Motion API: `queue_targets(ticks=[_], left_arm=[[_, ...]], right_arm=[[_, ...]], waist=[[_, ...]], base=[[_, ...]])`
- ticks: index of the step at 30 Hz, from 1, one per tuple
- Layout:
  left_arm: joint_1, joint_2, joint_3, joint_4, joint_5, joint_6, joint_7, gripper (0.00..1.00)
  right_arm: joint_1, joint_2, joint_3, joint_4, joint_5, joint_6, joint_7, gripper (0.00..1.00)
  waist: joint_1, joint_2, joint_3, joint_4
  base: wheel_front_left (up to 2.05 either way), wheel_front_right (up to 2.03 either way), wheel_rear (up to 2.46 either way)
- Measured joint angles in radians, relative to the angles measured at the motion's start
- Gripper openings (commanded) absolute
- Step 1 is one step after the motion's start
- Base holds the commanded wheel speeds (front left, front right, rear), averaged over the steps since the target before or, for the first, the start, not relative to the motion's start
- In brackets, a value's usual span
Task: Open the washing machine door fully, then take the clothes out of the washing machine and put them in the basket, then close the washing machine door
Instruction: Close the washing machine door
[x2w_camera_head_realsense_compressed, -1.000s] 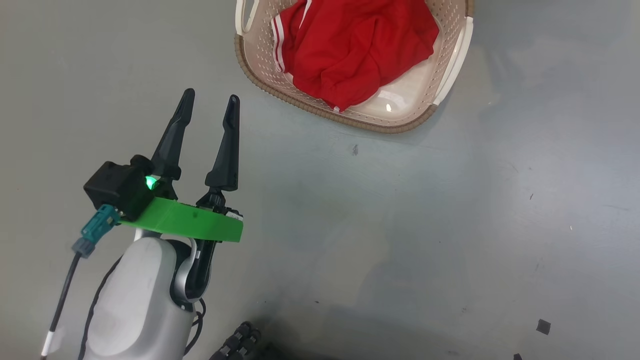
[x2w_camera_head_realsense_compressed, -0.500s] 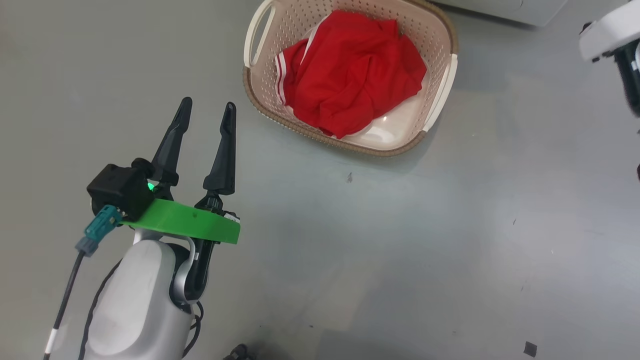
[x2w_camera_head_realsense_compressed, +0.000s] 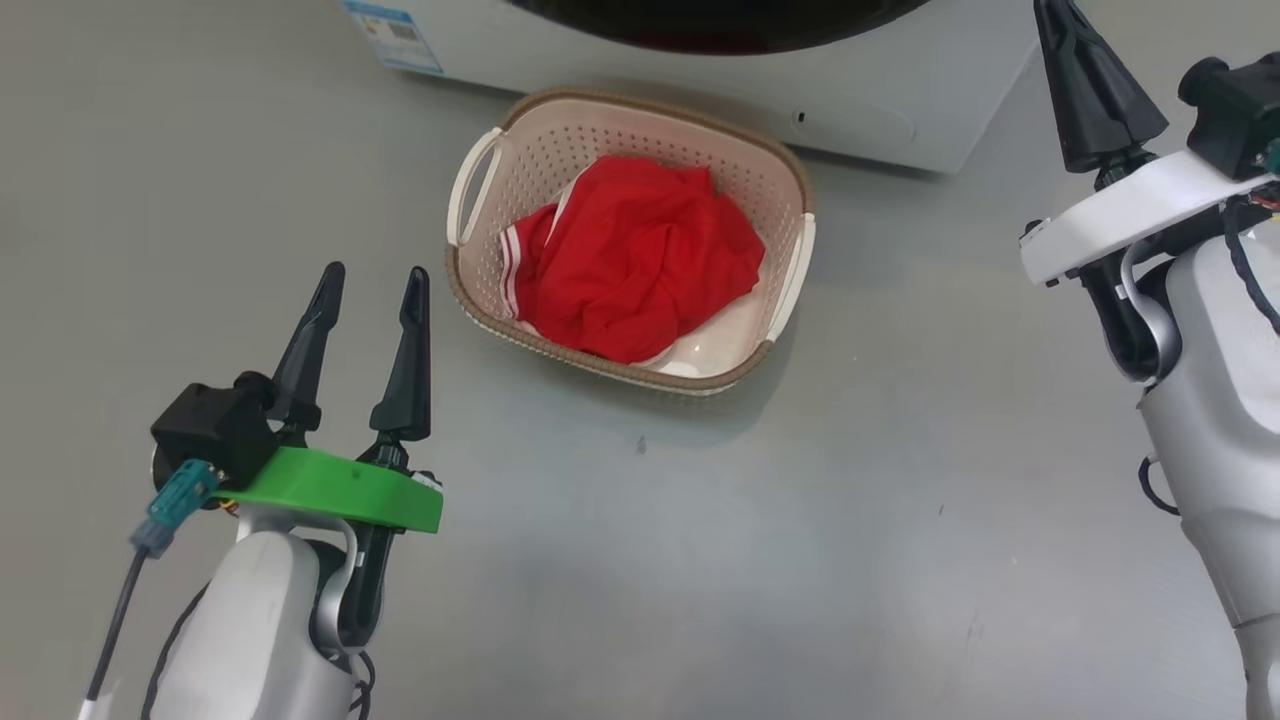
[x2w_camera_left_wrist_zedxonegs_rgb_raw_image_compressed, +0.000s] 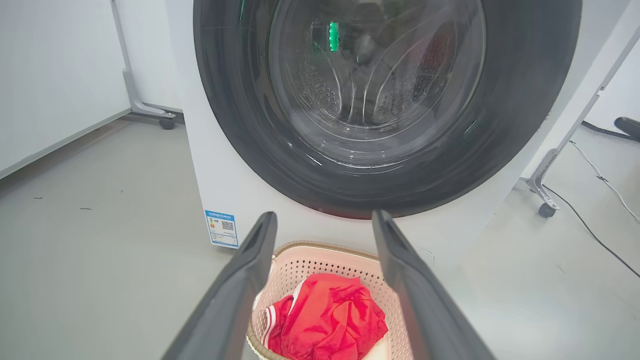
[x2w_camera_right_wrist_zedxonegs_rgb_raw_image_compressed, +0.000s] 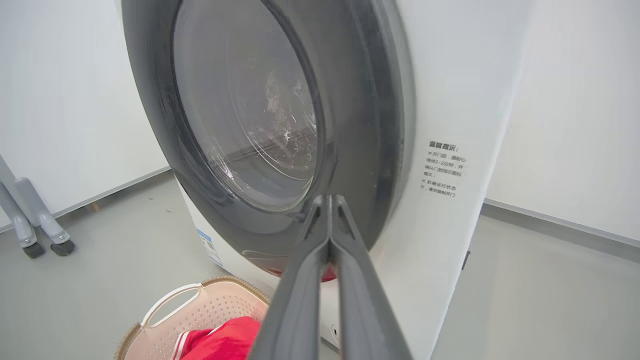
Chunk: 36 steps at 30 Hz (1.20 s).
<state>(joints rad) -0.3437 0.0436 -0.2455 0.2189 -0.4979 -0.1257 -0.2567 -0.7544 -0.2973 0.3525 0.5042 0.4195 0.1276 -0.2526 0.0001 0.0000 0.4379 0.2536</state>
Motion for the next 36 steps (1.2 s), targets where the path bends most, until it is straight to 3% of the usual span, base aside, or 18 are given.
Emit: queue_targets(ticks=[22, 23, 24, 25, 26, 27, 36], left_arm=[[0.208, 0.051, 0.087, 0.020, 0.026, 0.000, 0.000, 1.00], [0.214, 0.051, 0.088, 0.019, 0.026, 0.000, 0.000, 1.00], [0.220, 0.051, 0.088, 0.016, 0.028, 0.000, 0.000, 1.00], [0.225, 0.051, 0.088, 0.015, 0.028, 0.000, 0.000, 1.00], [0.230, 0.048, 0.093, 0.012, 0.025, 0.000, 0.000, 1.00], [0.235, 0.042, 0.105, 0.009, 0.019, 0.000, 0.000, 1.00], [0.261, 0.040, 0.106, -0.008, 0.027, 0.000, 0.000, 1.00]], right_arm=[[0.409, 0.109, -0.120, -0.148, 0.029, -0.049, 0.000, 0.00], [0.423, 0.110, -0.126, -0.156, 0.029, -0.051, 0.000, 0.07], [0.436, 0.112, -0.133, -0.165, 0.029, -0.052, 0.000, 0.36], [0.449, 0.114, -0.141, -0.172, 0.029, -0.054, 0.000, 0.49], [0.462, 0.117, -0.147, -0.179, 0.029, -0.059, 0.000, 0.82], [0.474, 0.119, -0.151, -0.187, 0.029, -0.060, 0.000, 1.00], [0.546, 0.144, -0.188, -0.252, 0.029, -0.061, 0.000, 1.00]], waist=[[-0.0001, 0.0000, -0.264, -0.226], [-0.0001, 0.0000, -0.273, -0.237], [-0.0001, 0.0000, -0.281, -0.247], [-0.0001, 0.0000, -0.289, -0.257], [-0.0001, 0.0000, -0.297, -0.266], [-0.0001, 0.0000, -0.304, -0.275], [-0.0001, 0.0000, -0.342, -0.341]], base=[[0.00, 0.00, 0.00], [0.00, 0.00, 0.00], [0.00, 0.00, 0.00], [0.00, 0.00, 0.00], [0.00, 0.00, 0.00], [0.00, 0.00, 0.00], [0.00, 0.00, 0.00]])
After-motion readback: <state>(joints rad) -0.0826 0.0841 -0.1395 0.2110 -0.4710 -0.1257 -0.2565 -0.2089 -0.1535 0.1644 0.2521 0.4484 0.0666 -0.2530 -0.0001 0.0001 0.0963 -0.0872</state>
